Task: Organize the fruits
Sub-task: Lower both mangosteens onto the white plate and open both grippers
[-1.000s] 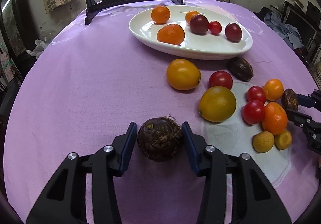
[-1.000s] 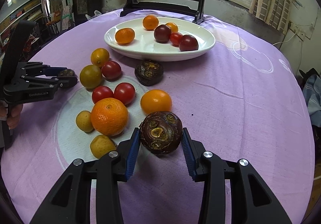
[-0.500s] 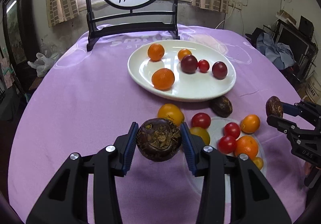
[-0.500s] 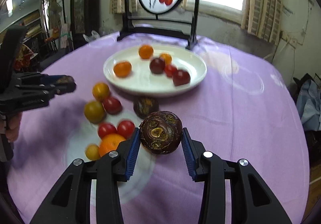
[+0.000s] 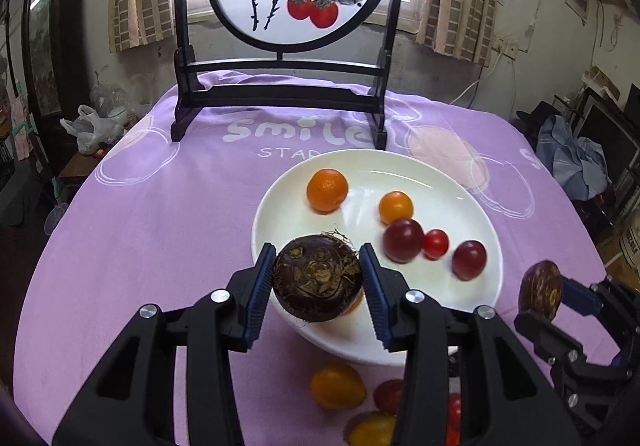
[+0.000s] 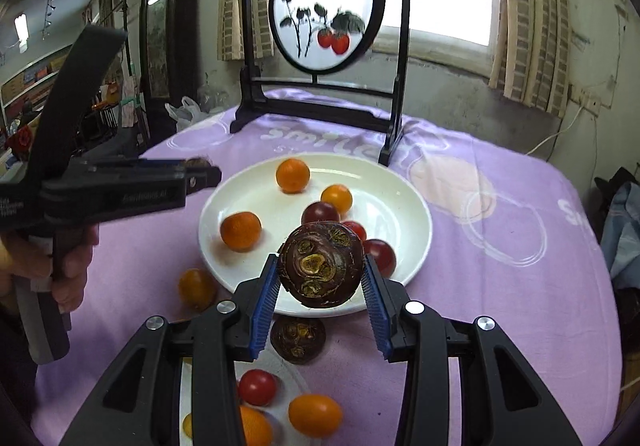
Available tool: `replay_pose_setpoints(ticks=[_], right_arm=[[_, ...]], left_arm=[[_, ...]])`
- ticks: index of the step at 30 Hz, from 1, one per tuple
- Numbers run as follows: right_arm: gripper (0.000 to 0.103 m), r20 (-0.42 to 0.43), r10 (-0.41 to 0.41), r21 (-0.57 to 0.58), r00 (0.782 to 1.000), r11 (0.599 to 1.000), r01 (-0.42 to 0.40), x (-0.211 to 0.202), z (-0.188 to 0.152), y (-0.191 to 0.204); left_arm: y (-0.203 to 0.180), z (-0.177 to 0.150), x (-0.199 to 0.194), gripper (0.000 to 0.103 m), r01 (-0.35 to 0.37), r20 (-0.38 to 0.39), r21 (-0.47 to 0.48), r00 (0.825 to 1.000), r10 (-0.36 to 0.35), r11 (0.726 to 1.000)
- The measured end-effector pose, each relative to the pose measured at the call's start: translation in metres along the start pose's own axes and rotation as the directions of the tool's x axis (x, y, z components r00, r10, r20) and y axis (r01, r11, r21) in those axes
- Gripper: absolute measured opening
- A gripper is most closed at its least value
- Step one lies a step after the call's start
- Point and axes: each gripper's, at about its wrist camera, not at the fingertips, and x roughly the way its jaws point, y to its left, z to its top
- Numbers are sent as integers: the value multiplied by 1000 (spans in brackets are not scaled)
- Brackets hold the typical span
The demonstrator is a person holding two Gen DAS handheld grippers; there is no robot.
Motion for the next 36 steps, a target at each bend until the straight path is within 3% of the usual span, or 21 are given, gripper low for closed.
replay_pose_setpoints(ticks=[10,11,12,13,15,22,36], right_arm=[[43,-107,11,34,994,999,-8,51,-11,-3],[45,-112,17,38,994,999,-13,53,-12,-4],[52,-110,18,41,994,999,-14,53,-13,-5],[55,-104,16,41,994,999,-12,51,-14,-5],[55,-103,18,38,995,999,-14,47,-14,-4],[55,-72,-4,35,997,999,7,26,-16,-7],[57,-66,-26,28,998,999,28,-9,-40,-10]], left_arm=[[15,-3,59,43,-30,-92,-43,995,26,999],[15,-4,62,45,-21,-98,-49,995,16,999],[15,-5,61,54,-17,-88,-52,996,12,998],[15,-6,59,65,-30,-76,-51,997,26,998],[13,-6,52,69,-48,-48,-44,998,46,998],[6,-12,25,75,-44,0,-15,999,44,999],[-7,-54,-10,80,-17,-14,34,1000,17,999]])
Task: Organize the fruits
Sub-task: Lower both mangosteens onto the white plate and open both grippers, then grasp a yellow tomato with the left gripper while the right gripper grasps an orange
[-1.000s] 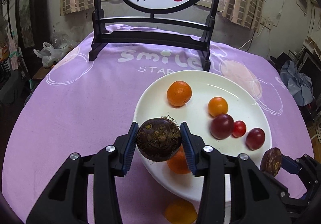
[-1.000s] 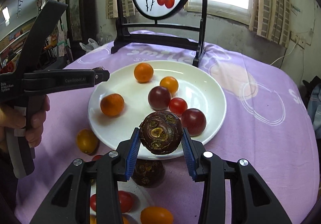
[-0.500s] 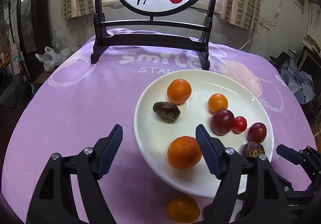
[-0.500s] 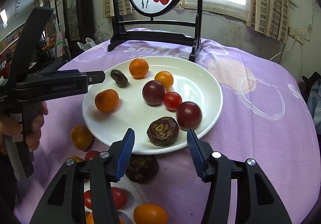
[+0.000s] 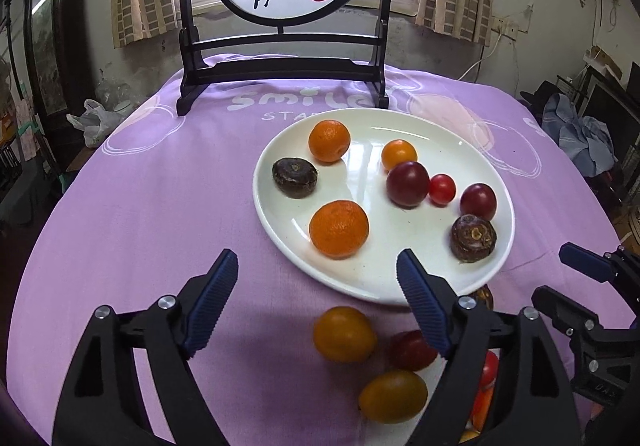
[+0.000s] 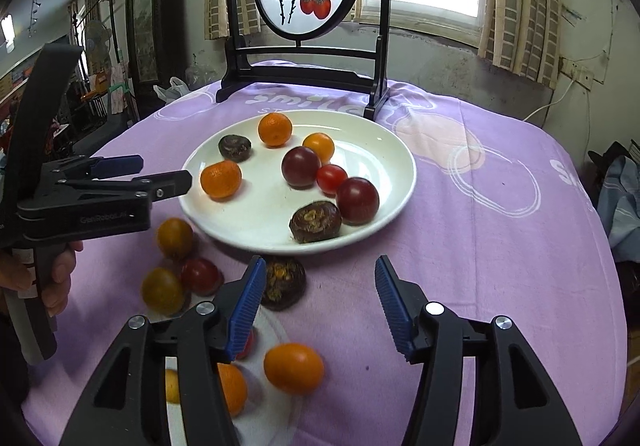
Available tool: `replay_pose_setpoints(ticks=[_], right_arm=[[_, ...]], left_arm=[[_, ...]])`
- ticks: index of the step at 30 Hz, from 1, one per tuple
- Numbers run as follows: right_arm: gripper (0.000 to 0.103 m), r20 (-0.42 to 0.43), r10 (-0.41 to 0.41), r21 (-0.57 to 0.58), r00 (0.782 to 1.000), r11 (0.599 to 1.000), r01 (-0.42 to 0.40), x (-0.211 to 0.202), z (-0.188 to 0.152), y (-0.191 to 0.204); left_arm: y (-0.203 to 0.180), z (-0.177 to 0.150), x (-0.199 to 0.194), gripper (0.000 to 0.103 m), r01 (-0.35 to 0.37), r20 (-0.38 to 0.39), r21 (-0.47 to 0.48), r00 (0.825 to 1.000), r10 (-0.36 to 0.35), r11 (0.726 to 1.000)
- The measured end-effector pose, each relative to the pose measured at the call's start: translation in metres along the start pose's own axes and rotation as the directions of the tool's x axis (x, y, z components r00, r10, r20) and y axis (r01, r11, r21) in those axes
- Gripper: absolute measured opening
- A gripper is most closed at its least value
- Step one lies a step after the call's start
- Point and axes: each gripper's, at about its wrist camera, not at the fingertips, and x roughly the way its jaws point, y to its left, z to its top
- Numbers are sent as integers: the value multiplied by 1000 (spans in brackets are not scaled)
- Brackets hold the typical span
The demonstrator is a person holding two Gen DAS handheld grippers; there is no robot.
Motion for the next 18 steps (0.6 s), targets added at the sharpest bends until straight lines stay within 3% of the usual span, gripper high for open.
replay_pose_setpoints(ticks=[11,18], right_arm=[[57,-24,-20,1,1000,1000,20,-22,-40,-1],[61,-54,-12,-45,998,999,10,-23,-52,4]], left_arm=[[11,-42,-21,81,65,-28,-45,997,-67,997],[5,-52,-23,84,82,-43,-8,996,-82,997]])
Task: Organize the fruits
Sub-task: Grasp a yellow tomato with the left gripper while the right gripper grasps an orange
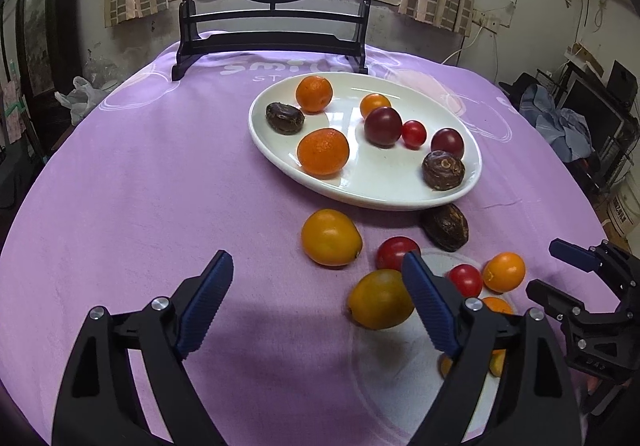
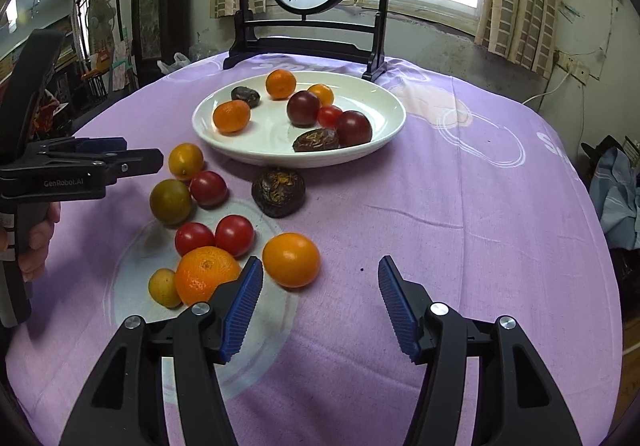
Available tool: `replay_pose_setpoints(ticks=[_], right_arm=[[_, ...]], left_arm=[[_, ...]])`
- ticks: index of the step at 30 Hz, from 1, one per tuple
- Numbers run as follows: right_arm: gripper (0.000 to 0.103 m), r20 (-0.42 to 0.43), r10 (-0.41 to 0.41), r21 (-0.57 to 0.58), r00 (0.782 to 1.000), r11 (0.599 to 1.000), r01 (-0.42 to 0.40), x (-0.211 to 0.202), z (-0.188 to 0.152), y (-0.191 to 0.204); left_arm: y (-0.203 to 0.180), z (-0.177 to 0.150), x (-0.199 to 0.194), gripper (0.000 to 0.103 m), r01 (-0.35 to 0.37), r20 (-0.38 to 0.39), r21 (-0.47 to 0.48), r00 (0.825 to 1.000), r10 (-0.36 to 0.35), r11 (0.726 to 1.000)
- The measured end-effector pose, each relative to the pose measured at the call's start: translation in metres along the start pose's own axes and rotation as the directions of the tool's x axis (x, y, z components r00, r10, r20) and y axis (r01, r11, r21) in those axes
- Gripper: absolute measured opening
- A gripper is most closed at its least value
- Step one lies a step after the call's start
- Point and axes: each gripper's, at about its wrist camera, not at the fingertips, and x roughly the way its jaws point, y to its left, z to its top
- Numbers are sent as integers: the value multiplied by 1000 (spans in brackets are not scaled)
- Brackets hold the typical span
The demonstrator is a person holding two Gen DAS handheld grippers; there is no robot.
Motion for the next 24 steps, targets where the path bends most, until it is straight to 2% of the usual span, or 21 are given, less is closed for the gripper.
replay_pose_setpoints(ticks=[4,9,11,13,15,19,24], right_arm=[[61,-25,3,-32,1000,999,-4,7,-4,6],[61,-34,20,-18,999,1000,-20,18,-3,8],[56,-31,29,0,999,1000,-29,22,-1,6],[46,-31,37,8,999,999,-37,25,1,6],[37,-39,81,20,996,997,-80,27,3,6],[37,-41,80,28,996,996,-79,25,3,7],[37,13,68,48,998,996,-69,7,4,-1]], left_arm=[[-3,-2,4,84,11,-30,13,999,-11,1000],[-11,-5,2,85,29,-34,41,999,-28,999],[-13,-6,1,85,36,-36,51,999,-34,998],[-14,-7,1,85,42,-36,56,999,-40,998],[-15,-7,1,85,46,-40,62,998,-43,997],[-15,-7,2,85,52,-51,63,998,-49,997],[-18,-13,-1,85,66,-56,107,997,-61,992]])
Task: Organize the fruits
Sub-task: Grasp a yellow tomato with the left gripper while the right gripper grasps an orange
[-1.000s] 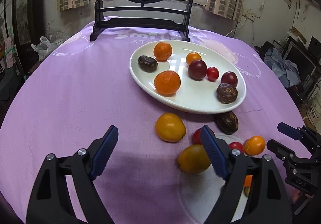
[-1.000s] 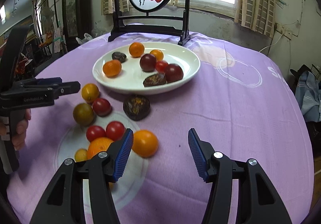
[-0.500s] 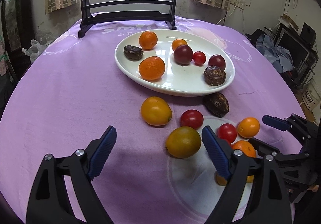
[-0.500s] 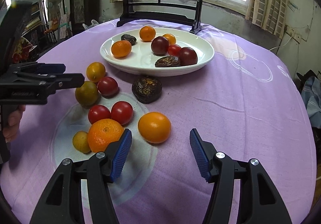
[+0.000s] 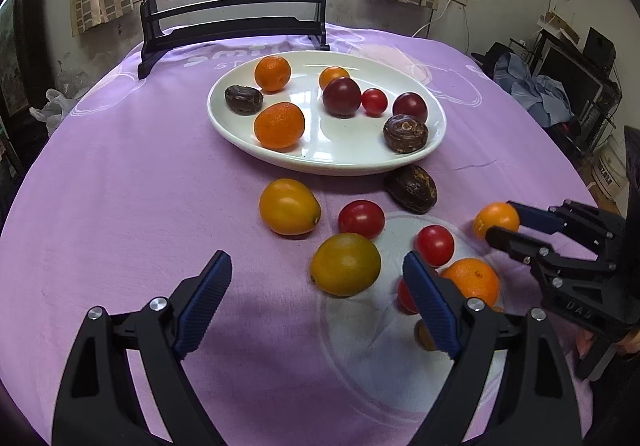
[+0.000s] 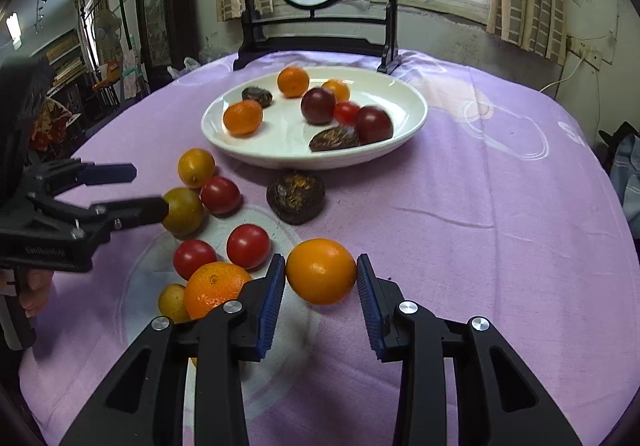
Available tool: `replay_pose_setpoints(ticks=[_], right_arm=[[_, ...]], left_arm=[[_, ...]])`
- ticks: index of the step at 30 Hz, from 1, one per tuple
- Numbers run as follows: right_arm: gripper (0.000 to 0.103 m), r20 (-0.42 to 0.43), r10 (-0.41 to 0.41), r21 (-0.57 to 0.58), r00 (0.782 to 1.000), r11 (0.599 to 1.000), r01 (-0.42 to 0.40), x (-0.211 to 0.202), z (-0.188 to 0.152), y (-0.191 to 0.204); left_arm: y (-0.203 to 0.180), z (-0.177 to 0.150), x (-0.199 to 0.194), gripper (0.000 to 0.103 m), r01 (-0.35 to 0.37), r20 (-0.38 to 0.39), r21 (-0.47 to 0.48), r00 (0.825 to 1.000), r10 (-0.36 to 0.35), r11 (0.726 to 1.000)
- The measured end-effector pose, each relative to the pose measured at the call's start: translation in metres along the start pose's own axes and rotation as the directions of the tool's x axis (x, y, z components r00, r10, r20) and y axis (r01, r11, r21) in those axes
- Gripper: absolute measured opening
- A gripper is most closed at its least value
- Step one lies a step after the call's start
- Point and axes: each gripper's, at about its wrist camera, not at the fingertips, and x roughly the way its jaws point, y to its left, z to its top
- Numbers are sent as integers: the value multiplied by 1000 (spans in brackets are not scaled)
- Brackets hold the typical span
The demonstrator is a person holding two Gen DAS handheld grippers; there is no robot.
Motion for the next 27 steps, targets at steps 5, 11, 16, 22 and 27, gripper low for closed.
replay_pose_setpoints(ticks=[5,11,16,22,27], right_arm=[[37,17,-13,9,1000,1000,13,-5,2,-4],[37,9,-13,5,1000,1000,13,-3,2,-3],[37,11,-10,-5,1000,1000,10,-3,1,0],[37,11,-10,-7,1000,1000,10,-3,1,1],[37,26,-15,-3,1000,1000,15,-5,2,2]], left_arm=[[-7,-6,5,85,-18,-21,53,1000,20,998],[-2,-7,17,81,-41,-40,33,998,42,999],[-9,-8,25,59,1,-36,44,999,1,999],[-20,-9,25,39,32,-25,92,999,-30,995],[-14,-5,17,38,33,-6,59,999,-33,998]])
